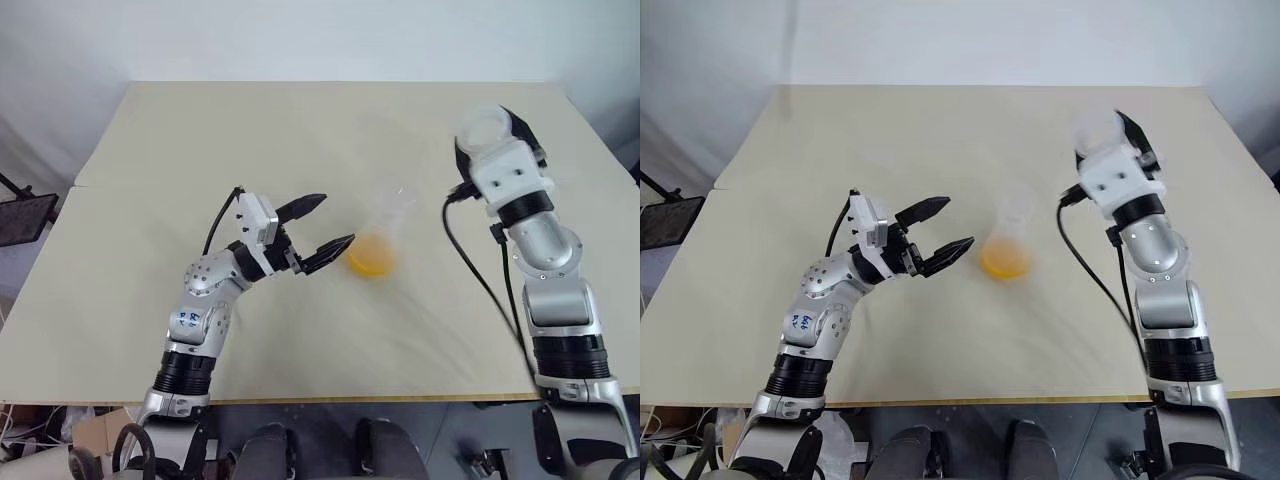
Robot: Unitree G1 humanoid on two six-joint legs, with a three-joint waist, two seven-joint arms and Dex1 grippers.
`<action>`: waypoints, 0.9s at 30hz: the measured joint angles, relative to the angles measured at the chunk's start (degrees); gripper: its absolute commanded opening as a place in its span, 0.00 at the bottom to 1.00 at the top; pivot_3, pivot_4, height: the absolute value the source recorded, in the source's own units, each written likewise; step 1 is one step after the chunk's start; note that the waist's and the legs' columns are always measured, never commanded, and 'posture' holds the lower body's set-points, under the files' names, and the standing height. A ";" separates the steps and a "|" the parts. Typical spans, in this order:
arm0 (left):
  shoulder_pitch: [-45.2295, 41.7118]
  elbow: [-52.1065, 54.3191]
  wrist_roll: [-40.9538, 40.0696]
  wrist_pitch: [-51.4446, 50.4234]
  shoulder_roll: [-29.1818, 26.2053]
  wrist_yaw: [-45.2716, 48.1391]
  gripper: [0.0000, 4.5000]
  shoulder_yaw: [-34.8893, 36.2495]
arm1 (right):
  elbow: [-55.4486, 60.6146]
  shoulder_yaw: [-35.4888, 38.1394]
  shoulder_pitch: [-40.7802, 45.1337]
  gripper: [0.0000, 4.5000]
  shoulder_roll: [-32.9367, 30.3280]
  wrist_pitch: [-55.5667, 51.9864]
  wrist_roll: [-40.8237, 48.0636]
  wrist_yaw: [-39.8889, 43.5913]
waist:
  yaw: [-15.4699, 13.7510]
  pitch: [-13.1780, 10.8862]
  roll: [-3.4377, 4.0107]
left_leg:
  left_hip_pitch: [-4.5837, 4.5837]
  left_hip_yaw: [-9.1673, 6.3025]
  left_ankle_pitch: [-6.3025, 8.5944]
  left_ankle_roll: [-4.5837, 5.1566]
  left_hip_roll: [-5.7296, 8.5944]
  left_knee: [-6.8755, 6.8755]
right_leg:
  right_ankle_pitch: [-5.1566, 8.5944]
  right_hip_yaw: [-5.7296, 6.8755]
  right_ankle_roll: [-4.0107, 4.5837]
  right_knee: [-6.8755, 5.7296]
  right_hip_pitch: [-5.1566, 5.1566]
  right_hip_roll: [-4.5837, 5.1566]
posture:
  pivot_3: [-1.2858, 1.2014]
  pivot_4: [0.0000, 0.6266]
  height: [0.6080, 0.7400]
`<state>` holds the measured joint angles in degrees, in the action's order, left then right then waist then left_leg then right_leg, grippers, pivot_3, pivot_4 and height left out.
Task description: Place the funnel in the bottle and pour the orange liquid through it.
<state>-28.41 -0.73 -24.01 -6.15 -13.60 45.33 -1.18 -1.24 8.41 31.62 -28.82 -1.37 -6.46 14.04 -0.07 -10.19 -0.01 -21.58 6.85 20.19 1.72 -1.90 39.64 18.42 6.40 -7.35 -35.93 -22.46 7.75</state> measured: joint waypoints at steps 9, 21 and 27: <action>-0.04 -0.01 0.00 -0.10 -0.01 0.09 1.00 -0.02 | -15.85 16.78 3.55 0.58 0.49 -14.48 18.94 0.48 | 0.30 0.00 0.01 | 0.01 0.06 0.01 0.03 0.02 -0.02 | 0.00 -0.01 0.00 0.00 -0.03 0.00 | 0.52 0.24 1.00; -0.04 0.10 0.00 -0.19 -0.32 -0.27 1.00 0.05 | -39.22 19.15 11.95 0.74 -3.72 -0.72 22.49 6.35 | 0.32 0.00 0.01 | 0.05 0.12 0.01 0.02 0.00 0.02 | -0.01 -0.08 -0.01 0.00 0.01 -0.01 | 0.52 0.24 1.00; -0.02 0.25 -0.02 -0.21 -0.60 -0.48 1.00 0.08 | -39.53 18.75 10.14 0.99 -3.95 -0.49 23.68 9.53 | 0.27 0.01 0.01 | 0.04 0.11 0.00 0.02 -0.02 -0.01 | -0.01 -0.07 -0.01 -0.01 -0.02 -0.02 | 0.52 0.24 1.00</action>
<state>-28.44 -0.47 -24.03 -6.36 -14.20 44.86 -1.10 -40.77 27.17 41.76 -32.76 -1.86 17.22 23.57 0.20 -10.18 0.00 -21.54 6.95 20.19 1.74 -1.92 39.63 18.41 6.33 -7.36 -35.93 -22.48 7.73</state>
